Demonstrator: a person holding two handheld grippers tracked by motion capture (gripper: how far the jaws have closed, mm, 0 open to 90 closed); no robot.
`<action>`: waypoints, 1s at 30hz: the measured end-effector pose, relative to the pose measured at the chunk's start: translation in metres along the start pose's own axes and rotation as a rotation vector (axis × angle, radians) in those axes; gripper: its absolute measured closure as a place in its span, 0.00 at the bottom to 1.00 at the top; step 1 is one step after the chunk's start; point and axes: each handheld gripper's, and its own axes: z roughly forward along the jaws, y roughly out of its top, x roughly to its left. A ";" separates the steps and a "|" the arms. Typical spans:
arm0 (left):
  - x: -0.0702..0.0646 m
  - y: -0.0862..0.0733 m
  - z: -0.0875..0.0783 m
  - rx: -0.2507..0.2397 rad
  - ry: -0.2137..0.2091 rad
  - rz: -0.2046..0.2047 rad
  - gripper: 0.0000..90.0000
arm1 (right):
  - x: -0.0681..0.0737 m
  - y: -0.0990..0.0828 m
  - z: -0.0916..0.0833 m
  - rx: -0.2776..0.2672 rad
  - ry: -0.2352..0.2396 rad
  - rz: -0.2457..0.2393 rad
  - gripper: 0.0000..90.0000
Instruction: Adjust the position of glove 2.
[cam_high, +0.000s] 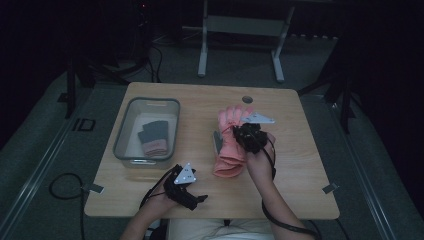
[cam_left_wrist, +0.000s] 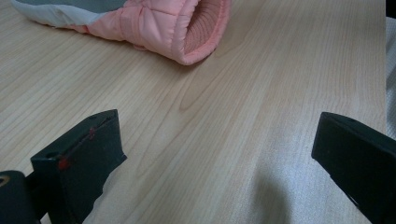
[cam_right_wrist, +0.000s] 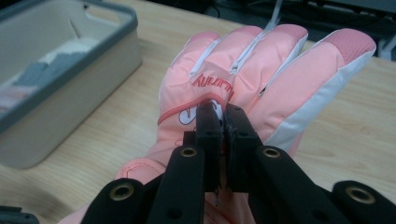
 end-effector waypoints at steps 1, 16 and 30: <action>0.000 0.000 0.000 0.000 -0.001 0.000 0.02 | 0.001 -0.002 0.003 0.008 0.001 0.004 0.96; 0.000 0.000 0.001 0.001 -0.001 -0.007 0.02 | 0.007 -0.028 0.045 0.123 0.008 0.013 0.95; 0.000 0.001 0.000 -0.009 0.016 -0.007 0.02 | 0.006 -0.029 0.048 0.122 0.044 -0.005 0.80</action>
